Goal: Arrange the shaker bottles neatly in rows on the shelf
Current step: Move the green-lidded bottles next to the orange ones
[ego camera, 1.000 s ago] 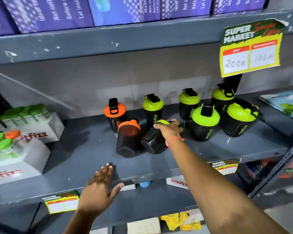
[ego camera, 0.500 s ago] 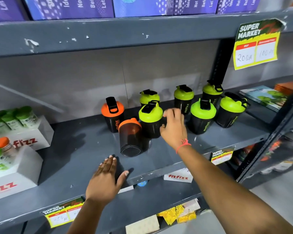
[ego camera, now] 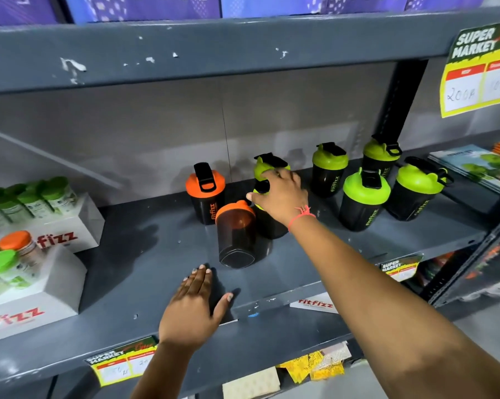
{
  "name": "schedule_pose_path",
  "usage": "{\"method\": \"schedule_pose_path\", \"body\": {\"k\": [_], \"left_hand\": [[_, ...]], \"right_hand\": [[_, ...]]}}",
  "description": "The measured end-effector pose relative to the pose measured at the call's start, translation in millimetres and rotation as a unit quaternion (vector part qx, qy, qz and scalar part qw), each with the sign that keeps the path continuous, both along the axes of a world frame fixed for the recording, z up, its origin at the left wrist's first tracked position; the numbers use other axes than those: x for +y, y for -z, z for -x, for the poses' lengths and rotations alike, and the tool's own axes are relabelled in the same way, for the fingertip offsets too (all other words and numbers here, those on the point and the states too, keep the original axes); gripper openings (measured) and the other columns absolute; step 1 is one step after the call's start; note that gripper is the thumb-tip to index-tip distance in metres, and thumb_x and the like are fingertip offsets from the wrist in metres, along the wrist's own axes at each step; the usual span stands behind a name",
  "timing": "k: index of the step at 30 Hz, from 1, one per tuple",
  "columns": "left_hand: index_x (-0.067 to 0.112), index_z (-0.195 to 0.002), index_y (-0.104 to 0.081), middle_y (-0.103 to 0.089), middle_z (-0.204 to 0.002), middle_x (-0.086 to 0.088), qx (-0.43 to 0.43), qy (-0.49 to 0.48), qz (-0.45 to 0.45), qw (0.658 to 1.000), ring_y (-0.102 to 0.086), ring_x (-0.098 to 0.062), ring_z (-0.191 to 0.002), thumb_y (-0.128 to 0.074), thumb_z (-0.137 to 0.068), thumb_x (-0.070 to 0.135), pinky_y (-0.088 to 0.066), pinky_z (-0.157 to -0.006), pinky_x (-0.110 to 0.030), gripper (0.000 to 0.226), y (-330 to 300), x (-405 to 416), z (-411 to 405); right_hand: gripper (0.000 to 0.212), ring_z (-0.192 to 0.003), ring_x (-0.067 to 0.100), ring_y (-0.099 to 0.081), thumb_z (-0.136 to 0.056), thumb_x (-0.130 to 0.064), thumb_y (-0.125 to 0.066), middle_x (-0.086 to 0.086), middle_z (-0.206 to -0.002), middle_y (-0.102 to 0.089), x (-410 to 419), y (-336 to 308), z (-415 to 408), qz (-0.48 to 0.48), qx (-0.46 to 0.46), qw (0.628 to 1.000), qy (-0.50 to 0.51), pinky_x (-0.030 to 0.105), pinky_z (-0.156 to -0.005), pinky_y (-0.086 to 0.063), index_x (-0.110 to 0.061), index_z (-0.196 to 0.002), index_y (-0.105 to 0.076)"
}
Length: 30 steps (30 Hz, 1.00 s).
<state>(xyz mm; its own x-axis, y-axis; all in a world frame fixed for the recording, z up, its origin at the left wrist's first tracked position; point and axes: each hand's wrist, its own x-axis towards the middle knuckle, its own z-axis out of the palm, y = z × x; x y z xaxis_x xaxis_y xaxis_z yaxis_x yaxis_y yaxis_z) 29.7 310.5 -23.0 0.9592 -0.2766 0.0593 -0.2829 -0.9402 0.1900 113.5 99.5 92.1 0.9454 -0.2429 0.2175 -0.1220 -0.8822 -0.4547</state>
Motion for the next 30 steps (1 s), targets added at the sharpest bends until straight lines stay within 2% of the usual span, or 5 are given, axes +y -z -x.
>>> {"method": "schedule_pose_path", "body": {"k": [7, 13, 23, 27, 30], "left_hand": [[0.007, -0.112, -0.062, -0.067, -0.115, -0.009, 0.0, -0.009, -0.04, 0.999, -0.064, -0.025, -0.102, -0.01, -0.088, 0.062, -0.05, -0.081, -0.038, 0.079, -8.4, -2.1, 3.3], [0.014, -0.139, -0.031, -0.031, -0.148, -0.005, -0.012, -0.007, 0.035, 0.999, -0.028, -0.021, -0.136, 0.004, -0.066, 0.08, -0.019, -0.109, -0.029, 0.104, -6.3, -6.7, 2.6], [0.011, -0.142, -0.016, -0.014, -0.154, -0.01, 0.028, -0.087, 0.061, 0.994, -0.014, -0.024, -0.14, -0.034, -0.095, 0.034, -0.012, -0.114, -0.034, 0.056, -14.8, -38.2, -3.3], [0.009, -0.142, -0.018, -0.017, -0.153, -0.011, 0.025, -0.099, 0.076, 0.992, -0.015, -0.026, -0.14, -0.036, -0.095, 0.031, -0.012, -0.114, -0.035, 0.055, -14.4, -43.8, -6.0], [0.009, -0.141, -0.019, -0.018, -0.153, -0.011, 0.021, -0.102, 0.082, 0.991, -0.016, -0.026, -0.14, -0.036, -0.095, 0.031, -0.012, -0.114, -0.035, 0.054, -12.5, -43.0, -5.6]], "right_hand": [[0.046, -0.124, 0.037, -0.038, -0.077, -0.039, -0.069, 0.011, -0.133, -0.048, -16.4, -10.9, -9.7, 0.012, 0.053, 0.997, -0.062, 0.041, -0.101, -0.044, -0.022, -0.119, -0.059], [0.047, -0.122, 0.032, -0.047, -0.071, -0.032, -0.076, 0.011, -0.128, -0.055, -37.9, -21.4, -3.4, 0.037, 0.093, 0.983, -0.151, 0.035, -0.105, -0.039, -0.022, -0.115, -0.064], [0.062, -0.127, 0.026, -0.046, -0.075, -0.013, -0.074, 0.01, -0.139, -0.047, -69.9, -46.2, 17.5, 0.092, 0.191, 0.952, -0.221, 0.029, -0.102, -0.04, -0.02, -0.133, -0.051], [0.056, -0.122, 0.026, -0.052, -0.082, -0.027, -0.069, 0.008, -0.136, -0.055, -75.7, -59.9, 17.0, 0.148, 0.191, 0.952, -0.188, 0.021, -0.078, -0.036, -0.019, -0.134, -0.051], [0.049, -0.109, 0.03, -0.06, -0.076, -0.044, -0.07, 0.01, -0.117, -0.065, -74.2, -61.2, 16.0, 0.18, 0.17, 0.957, -0.149, 0.026, -0.075, -0.044, -0.014, -0.115, -0.065]]}}
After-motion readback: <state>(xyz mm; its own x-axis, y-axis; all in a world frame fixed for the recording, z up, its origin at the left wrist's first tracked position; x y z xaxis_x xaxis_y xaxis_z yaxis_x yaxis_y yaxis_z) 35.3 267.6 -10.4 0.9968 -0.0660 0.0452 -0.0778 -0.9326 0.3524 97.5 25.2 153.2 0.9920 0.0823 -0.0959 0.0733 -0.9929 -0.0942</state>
